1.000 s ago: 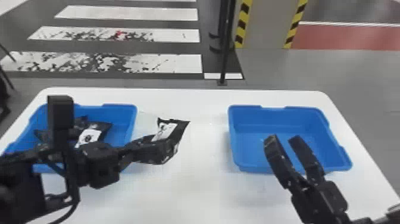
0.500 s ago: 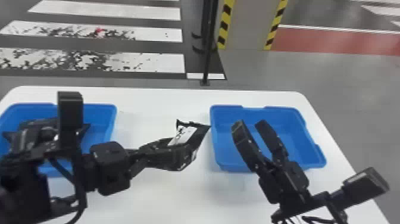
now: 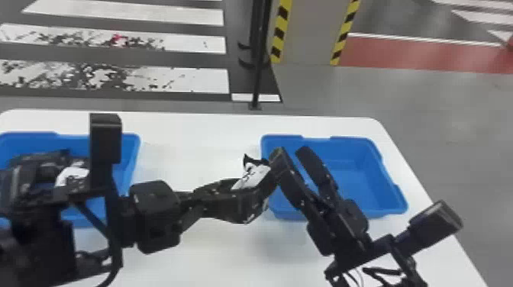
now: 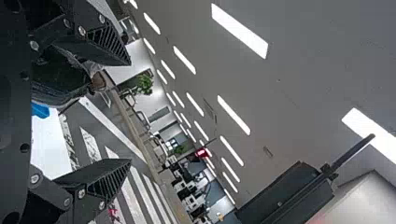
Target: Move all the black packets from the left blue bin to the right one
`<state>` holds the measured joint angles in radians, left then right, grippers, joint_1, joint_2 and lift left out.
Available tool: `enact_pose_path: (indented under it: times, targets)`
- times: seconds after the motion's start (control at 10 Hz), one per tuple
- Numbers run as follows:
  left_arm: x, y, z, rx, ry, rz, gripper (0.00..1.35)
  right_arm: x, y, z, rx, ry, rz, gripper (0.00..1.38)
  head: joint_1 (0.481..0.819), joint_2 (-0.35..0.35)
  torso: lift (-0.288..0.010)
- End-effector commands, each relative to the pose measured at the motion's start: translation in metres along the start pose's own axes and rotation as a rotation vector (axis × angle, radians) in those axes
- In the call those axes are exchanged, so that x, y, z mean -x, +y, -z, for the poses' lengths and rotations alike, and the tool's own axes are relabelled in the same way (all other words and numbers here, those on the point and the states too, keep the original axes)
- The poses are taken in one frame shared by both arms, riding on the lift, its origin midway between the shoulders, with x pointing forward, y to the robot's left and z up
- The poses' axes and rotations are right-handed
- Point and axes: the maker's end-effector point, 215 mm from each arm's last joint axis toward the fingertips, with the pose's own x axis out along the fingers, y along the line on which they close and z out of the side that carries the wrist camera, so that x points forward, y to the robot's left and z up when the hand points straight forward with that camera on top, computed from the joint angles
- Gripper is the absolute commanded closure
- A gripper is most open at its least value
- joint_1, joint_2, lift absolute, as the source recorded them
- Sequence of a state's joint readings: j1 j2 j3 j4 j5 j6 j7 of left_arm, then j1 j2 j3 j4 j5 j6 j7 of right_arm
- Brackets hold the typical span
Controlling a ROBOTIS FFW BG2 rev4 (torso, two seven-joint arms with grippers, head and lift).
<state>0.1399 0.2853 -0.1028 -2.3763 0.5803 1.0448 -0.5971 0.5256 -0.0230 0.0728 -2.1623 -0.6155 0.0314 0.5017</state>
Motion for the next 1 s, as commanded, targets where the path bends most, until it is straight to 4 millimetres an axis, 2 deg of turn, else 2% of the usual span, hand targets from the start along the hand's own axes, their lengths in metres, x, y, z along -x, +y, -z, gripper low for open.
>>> enact_pose_path:
  times: [0.0, 0.1, 0.2, 0.3, 0.4, 0.7, 0.8, 0.9]
  targets:
    - [-0.001, 0.0, 0.0, -0.002, 0.005, 0.002, 1.21, -0.004, 0.009, 0.005, -0.027, 0.005, -0.022, 0.55, 0.695, -0.143, -0.185]
    - [-0.002, -0.001, -0.001, -0.004, 0.003, 0.003, 1.21, -0.004, 0.011, 0.015, -0.046, 0.038, -0.027, 0.69, 0.695, -0.138, -0.185]
    - [-0.002, -0.001, -0.002, -0.005, 0.001, 0.003, 1.21, -0.004, 0.011, 0.024, -0.066, 0.062, -0.031, 0.9, 0.695, -0.128, -0.185]
    - [-0.002, -0.001, -0.004, -0.009, -0.002, 0.002, 1.21, -0.003, 0.011, 0.026, -0.077, 0.066, -0.032, 1.07, 0.695, -0.118, -0.185]
    - [-0.002, 0.0, -0.005, -0.011, -0.006, -0.001, 1.21, -0.003, 0.011, 0.027, -0.076, 0.067, -0.032, 1.29, 0.695, -0.112, -0.185]
    - [0.003, 0.009, -0.008, -0.008, -0.026, -0.025, 1.19, -0.008, 0.025, 0.021, -0.068, 0.05, -0.067, 1.28, 0.695, -0.098, -0.185]
    - [0.004, 0.008, -0.008, 0.018, -0.053, -0.027, 0.87, -0.009, 0.024, 0.019, -0.066, 0.045, -0.071, 1.28, 0.695, -0.09, -0.185]
    - [0.012, 0.017, -0.003, 0.046, -0.069, -0.058, 0.39, -0.013, 0.02, 0.016, -0.06, 0.038, -0.072, 1.28, 0.695, -0.084, -0.185]
